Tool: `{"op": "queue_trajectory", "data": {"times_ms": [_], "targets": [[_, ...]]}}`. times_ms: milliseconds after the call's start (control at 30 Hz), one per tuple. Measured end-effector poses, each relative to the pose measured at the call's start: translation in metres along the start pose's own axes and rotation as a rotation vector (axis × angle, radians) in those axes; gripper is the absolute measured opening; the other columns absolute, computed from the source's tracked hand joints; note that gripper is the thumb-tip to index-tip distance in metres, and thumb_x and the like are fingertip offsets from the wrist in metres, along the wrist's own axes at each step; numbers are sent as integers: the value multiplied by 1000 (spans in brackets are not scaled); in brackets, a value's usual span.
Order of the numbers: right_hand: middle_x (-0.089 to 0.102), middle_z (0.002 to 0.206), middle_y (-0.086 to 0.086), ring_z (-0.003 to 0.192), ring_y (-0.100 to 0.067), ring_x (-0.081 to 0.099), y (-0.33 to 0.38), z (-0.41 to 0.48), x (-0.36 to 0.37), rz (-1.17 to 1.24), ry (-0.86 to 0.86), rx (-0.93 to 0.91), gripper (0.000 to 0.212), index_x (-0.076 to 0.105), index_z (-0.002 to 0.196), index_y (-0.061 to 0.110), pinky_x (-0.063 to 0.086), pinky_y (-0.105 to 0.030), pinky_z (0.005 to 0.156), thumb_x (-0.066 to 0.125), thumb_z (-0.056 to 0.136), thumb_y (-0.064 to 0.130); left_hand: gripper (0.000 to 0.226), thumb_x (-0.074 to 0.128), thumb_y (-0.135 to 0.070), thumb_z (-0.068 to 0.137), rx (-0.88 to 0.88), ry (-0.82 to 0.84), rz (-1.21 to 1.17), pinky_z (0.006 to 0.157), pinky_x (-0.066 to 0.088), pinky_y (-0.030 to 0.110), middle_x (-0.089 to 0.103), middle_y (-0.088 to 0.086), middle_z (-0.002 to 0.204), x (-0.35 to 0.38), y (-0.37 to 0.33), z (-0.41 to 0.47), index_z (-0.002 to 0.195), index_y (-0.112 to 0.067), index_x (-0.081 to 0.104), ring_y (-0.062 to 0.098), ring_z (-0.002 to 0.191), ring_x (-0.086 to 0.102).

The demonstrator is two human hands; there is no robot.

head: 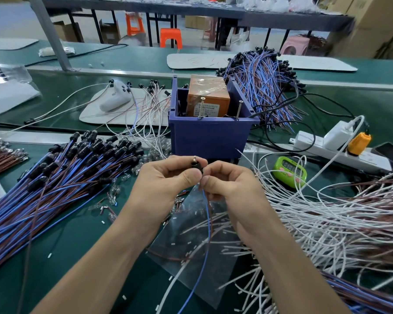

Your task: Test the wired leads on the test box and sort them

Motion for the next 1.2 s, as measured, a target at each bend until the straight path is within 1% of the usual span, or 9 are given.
{"op": "queue_trajectory", "data": {"times_ms": [167,333,433,533,600,700,833,1100,1200], "targets": [[67,69,1,66,-10,59,1,2,-2,-144,-21,-60,27,73,73,21,49,-30,67,69,89,-1,33,73,4,84,20,-29,34,73,54,14,79,0,86,-4,-2,0,84,-27,85,6,79,68],[71,75,-3,70,-20,62,6,1,1,-246,-28,-158,8,72,83,21,56,-53,72,66,88,18,40,80,13,73,87,20,76,69,54,14,78,0,83,1,-8,-3,90,-22,85,5,73,70],[73,81,0,76,-21,68,10,-1,2,-249,-10,-210,10,73,89,23,59,-46,74,64,89,20,41,83,16,67,193,-1,160,73,54,14,78,-1,89,2,-15,-4,88,-19,85,6,80,72],[74,83,-2,80,-25,70,10,-1,2,-243,0,-242,11,73,90,22,60,-46,75,63,91,18,43,87,11,68,265,-12,275,76,53,15,77,-5,93,3,-20,-6,88,-27,84,7,84,72],[74,84,-2,80,-22,70,12,-1,4,-245,7,-275,13,73,91,20,58,-38,72,61,92,15,42,88,7,69,300,0,323,77,53,15,77,-7,93,4,-22,-9,90,-29,84,9,86,73],[75,85,0,80,-17,70,16,-2,5,-250,27,-315,22,75,92,19,54,-28,72,61,91,3,43,89,4,69,326,7,349,78,53,15,77,-9,94,4,-25,-10,93,-31,84,11,88,73],[75,84,1,80,-14,69,17,-3,7,-290,53,-334,31,76,93,15,53,-28,73,65,85,-12,50,91,7,63,323,-36,337,78,55,17,79,-8,92,2,-27,-10,92,-33,83,11,86,75],[72,80,6,74,-10,66,24,-7,9,-418,57,-366,24,74,93,16,50,-23,69,68,88,-6,28,90,-9,55,351,-30,227,70,56,18,79,1,84,3,-30,-12,81,-16,82,11,74,74],[67,75,11,68,-7,60,28,-10,10,-495,49,-396,22,70,90,21,45,-19,65,69,91,-1,30,91,-7,53,337,-8,185,70,56,19,78,3,82,3,-28,-10,80,-15,83,12,73,73]]}}
Point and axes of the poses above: each hand's wrist, its own z-axis towards the middle knuckle, its own x-axis out of the palm, y = z × x, the point moved 8 cm from there along z, towards the middle knuckle
